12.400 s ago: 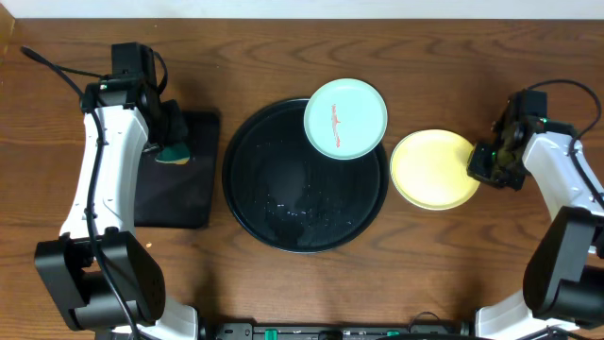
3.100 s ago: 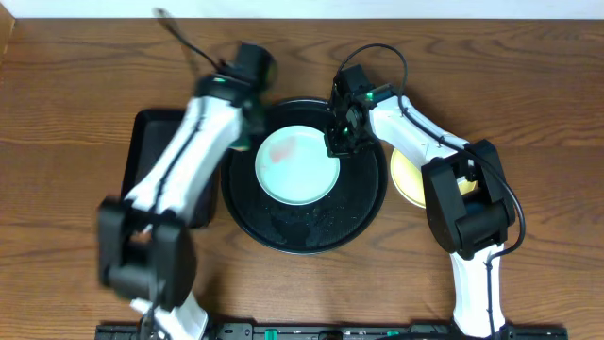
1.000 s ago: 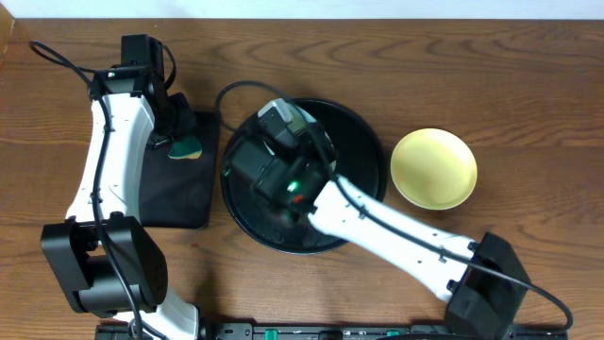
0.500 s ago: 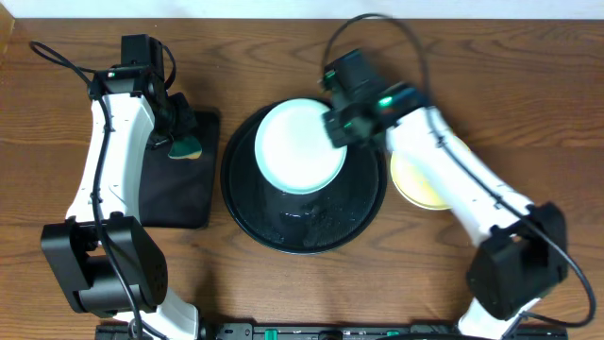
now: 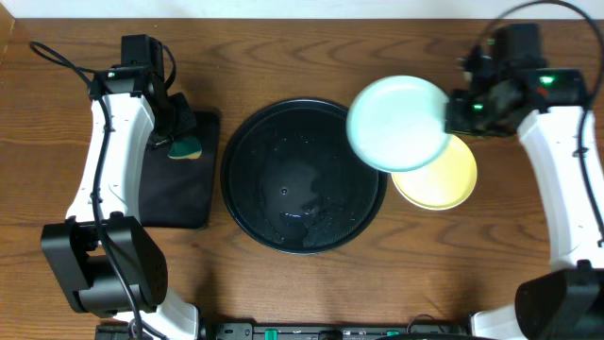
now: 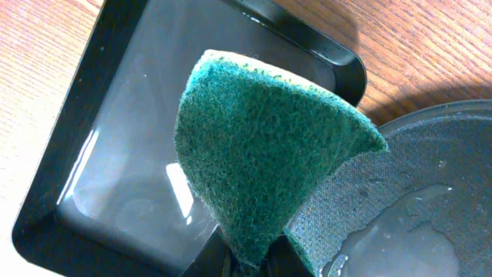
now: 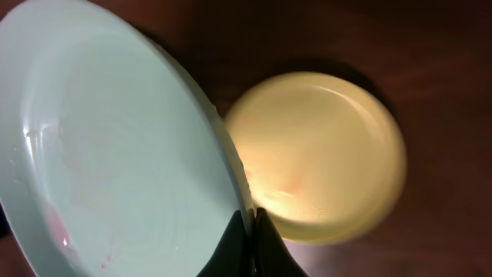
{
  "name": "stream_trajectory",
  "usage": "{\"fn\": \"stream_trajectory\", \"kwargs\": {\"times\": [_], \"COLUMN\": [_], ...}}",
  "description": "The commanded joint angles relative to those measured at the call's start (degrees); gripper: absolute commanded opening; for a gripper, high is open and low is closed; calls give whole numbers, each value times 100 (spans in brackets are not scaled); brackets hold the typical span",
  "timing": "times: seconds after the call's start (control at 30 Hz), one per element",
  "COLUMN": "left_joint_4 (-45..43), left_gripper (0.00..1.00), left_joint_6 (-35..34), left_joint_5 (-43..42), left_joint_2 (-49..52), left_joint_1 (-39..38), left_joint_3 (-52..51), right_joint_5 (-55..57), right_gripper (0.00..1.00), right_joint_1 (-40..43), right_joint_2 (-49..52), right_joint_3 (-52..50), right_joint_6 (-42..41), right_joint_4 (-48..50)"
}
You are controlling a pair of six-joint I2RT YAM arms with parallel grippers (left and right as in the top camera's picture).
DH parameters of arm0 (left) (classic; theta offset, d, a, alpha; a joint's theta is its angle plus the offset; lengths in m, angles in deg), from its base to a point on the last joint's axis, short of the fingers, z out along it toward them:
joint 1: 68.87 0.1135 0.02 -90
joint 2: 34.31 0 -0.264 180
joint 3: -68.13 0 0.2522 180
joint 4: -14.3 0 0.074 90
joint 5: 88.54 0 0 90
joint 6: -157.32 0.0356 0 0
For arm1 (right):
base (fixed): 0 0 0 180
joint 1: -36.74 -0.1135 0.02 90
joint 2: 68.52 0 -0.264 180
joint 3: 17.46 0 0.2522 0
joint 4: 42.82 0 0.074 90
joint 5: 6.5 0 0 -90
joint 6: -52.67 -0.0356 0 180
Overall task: Clean dirty plates on tray and stack at the side
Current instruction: 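Lower the plate onto the stacked plates and open the right gripper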
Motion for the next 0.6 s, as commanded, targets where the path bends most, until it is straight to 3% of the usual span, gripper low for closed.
{"fn": "stream_trajectory", "kwargs": {"times": [0.0,0.27,0.57], "left_joint_4": [-2,-4,-2], "left_gripper": [7,7,7], "left_joint_6": [98,98,98], "left_joint_5": [-13,-13,-13], "left_joint_2": [50,50,50], "left_joint_1": [20,20,20], "left_joint_3": [-31,-31,-31], "right_joint_5": [286,367,361], "right_gripper": [1,1,1], "right_joint_1": [448,1178,1244], "right_joint_2": [33,44,44], "right_joint_3": [-227,-1532,-2802], "right_joint_6": [109,105,57], "right_joint_4": [-55,999,2124]}}
